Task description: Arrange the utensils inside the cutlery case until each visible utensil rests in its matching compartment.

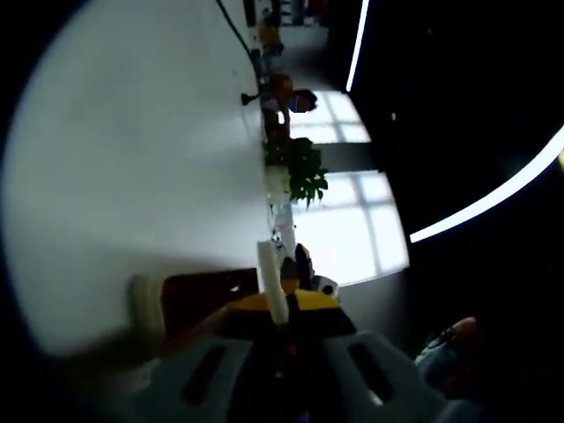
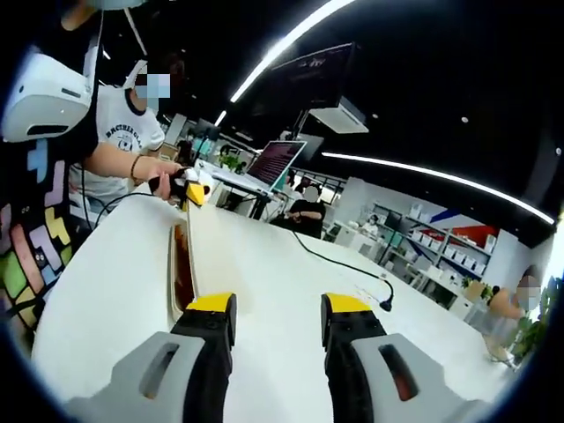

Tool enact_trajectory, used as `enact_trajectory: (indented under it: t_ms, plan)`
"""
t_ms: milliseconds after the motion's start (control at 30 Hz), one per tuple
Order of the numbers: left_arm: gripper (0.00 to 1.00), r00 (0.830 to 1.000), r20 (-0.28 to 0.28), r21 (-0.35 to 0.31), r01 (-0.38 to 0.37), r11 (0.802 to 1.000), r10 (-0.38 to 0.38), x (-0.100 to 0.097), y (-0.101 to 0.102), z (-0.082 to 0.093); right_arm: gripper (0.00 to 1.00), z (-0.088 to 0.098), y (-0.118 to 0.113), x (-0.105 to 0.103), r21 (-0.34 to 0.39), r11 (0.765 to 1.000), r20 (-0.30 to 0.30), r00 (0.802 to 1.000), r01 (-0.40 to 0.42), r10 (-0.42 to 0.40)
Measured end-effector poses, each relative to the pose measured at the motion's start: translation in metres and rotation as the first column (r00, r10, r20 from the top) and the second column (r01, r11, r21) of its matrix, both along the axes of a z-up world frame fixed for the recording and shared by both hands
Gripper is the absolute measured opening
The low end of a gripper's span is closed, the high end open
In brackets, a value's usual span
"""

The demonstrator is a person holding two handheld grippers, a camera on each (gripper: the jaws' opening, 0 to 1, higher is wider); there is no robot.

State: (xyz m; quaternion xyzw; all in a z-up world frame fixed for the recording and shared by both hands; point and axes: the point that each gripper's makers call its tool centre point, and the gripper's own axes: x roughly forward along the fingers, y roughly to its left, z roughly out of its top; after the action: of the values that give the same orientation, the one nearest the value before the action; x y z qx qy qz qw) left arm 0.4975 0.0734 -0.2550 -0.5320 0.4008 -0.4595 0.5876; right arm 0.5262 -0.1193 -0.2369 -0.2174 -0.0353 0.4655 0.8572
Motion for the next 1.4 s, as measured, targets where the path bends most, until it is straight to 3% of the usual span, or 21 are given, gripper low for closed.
enact_trajectory:
  t_ms: [167, 267, 367, 467, 533, 733, 900, 1100, 1400]
  plan:
    - [0.04, 1.000, 0.007, 0.026, -0.002, 1.000, 0.002, 0.003, -0.001, -0.003, 0.44, -0.010, 0.007, 0.004, 0.016, 0.999, -0.119, 0.992, -0.043, 0.045]
    - [0.04, 1.000, 0.014, 0.027, 0.010, 1.000, -0.010, 0.002, -0.002, -0.003, 0.55, -0.015, 0.014, 0.009, 0.032, 0.997, -0.214, 0.974, -0.066, 0.071]
    - [0.04, 1.000, 0.021, 0.035, 0.009, 0.999, -0.010, 0.001, -0.001, -0.004, 0.55, -0.012, 0.022, 0.007, 0.043, 0.993, -0.263, 0.958, -0.111, 0.118]
    - [0.04, 1.000, 0.016, 0.041, 0.004, 0.999, -0.005, 0.001, 0.002, -0.007, 0.56, -0.015, 0.027, 0.007, 0.019, 0.991, -0.356, 0.926, -0.130, 0.129]
    - [0.04, 1.000, 0.015, 0.043, -0.003, 0.999, 0.002, 0.001, 0.004, -0.009, 0.55, -0.012, 0.031, 0.010, -0.014, 0.989, -0.327, 0.936, -0.144, 0.132]
    - [0.04, 1.000, 0.022, 0.059, -0.010, 0.998, 0.009, -0.002, 0.006, -0.013, 0.55, -0.020, 0.044, 0.006, -0.104, 0.976, -0.388, 0.911, -0.193, 0.139]
    - [0.04, 1.000, 0.018, 0.046, -0.009, 0.999, 0.008, -0.002, 0.006, -0.015, 0.55, -0.017, 0.057, 0.003, -0.130, 0.964, -0.414, 0.896, -0.231, 0.159]
    - [0.04, 1.000, 0.023, 0.040, -0.009, 0.999, 0.008, -0.005, 0.007, -0.016, 0.57, -0.034, 0.067, -0.012, -0.220, 0.916, -0.481, 0.854, -0.337, 0.198]
    - [0.04, 1.000, 0.026, 0.025, -0.017, 1.000, 0.017, -0.007, 0.007, -0.020, 0.53, -0.058, 0.072, -0.018, -0.355, 0.837, -0.525, 0.830, -0.416, 0.189]
